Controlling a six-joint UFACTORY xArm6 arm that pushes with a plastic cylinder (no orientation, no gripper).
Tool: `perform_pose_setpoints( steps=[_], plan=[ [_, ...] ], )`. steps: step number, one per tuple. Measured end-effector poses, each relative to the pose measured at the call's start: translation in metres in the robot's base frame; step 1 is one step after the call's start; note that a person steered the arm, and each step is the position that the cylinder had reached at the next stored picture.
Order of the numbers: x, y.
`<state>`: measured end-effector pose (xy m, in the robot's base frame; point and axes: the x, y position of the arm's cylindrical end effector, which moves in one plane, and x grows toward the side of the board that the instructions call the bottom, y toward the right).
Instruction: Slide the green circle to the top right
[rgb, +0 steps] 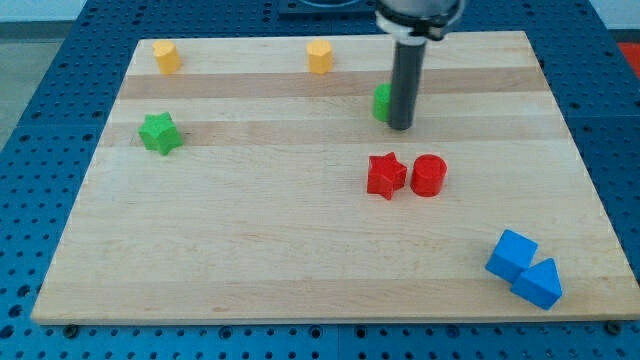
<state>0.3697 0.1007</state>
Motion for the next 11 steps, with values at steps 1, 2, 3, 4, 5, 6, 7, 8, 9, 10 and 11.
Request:
perform_pose_setpoints(
  steps=[1,2,3,4,5,6,7,8,9,10,11],
  plan=[
    [-0.013,0.036],
    [-0.009,0.035],
    [0.026,0.003],
    [0.042,-0.03],
    [0.044,-0.055],
    [0.007,-0.045],
    [-0.032,-0.025],
    [-0.036,-0.017],
    [-0.038,-0.022],
    [-0.036,-0.044],
    [-0.037,-0.05]
  ],
)
